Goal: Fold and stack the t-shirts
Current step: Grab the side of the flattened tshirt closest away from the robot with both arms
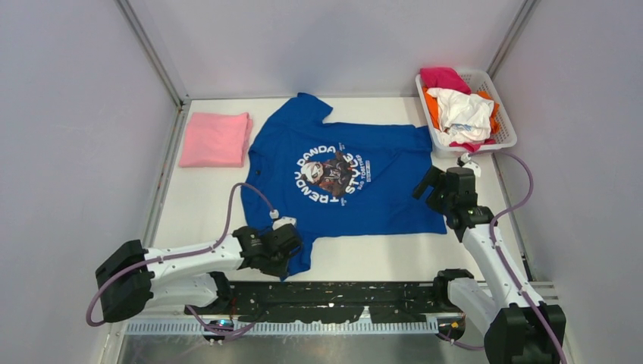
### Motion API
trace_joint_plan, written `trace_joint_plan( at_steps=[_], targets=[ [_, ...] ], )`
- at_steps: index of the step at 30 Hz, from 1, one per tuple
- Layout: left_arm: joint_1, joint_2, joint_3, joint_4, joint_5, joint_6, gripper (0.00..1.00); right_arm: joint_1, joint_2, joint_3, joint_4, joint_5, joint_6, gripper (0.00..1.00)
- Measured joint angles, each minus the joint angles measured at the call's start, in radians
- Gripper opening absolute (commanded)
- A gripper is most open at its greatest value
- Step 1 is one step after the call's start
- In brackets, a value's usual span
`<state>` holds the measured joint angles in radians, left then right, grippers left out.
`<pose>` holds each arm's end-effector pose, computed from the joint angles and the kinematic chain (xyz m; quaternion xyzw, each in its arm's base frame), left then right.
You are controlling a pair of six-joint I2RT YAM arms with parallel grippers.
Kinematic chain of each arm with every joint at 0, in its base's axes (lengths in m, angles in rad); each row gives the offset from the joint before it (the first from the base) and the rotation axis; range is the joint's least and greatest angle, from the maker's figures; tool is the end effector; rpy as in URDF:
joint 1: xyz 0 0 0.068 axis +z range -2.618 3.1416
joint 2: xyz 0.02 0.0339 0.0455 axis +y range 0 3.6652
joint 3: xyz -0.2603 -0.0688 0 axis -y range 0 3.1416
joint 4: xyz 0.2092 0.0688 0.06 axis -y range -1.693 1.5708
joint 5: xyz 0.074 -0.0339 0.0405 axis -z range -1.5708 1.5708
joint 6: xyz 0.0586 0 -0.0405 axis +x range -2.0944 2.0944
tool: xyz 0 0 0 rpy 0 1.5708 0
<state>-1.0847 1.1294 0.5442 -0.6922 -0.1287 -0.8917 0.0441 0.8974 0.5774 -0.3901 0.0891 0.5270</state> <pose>0.0788 -0.1331 0.1568 0.0858 0.9835 -0.0868 0.1334 0.1756 0.0025 0.2218 0.2351 0.8771 0.0786 0.4113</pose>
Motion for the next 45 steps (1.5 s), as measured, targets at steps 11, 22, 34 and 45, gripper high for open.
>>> trace_joint_plan(
  at_steps=[11,22,34,45],
  targets=[
    [0.0,-0.272,-0.046,-0.145,0.039,-0.054,0.0,-0.035,-0.116,-0.064,-0.131,0.072,0.053,0.97],
    [0.0,-0.416,-0.171,-0.135,0.153,-0.127,0.0,-0.057,-0.262,-0.206,-0.316,0.064,0.204,0.92],
    [0.0,-0.488,-0.177,-0.098,0.156,-0.145,0.0,-0.057,-0.289,-0.277,-0.271,0.058,0.318,0.69],
    [0.0,-0.504,-0.178,-0.1,0.152,-0.15,0.0,-0.058,-0.149,-0.296,-0.084,0.055,0.317,0.06]
  ],
)
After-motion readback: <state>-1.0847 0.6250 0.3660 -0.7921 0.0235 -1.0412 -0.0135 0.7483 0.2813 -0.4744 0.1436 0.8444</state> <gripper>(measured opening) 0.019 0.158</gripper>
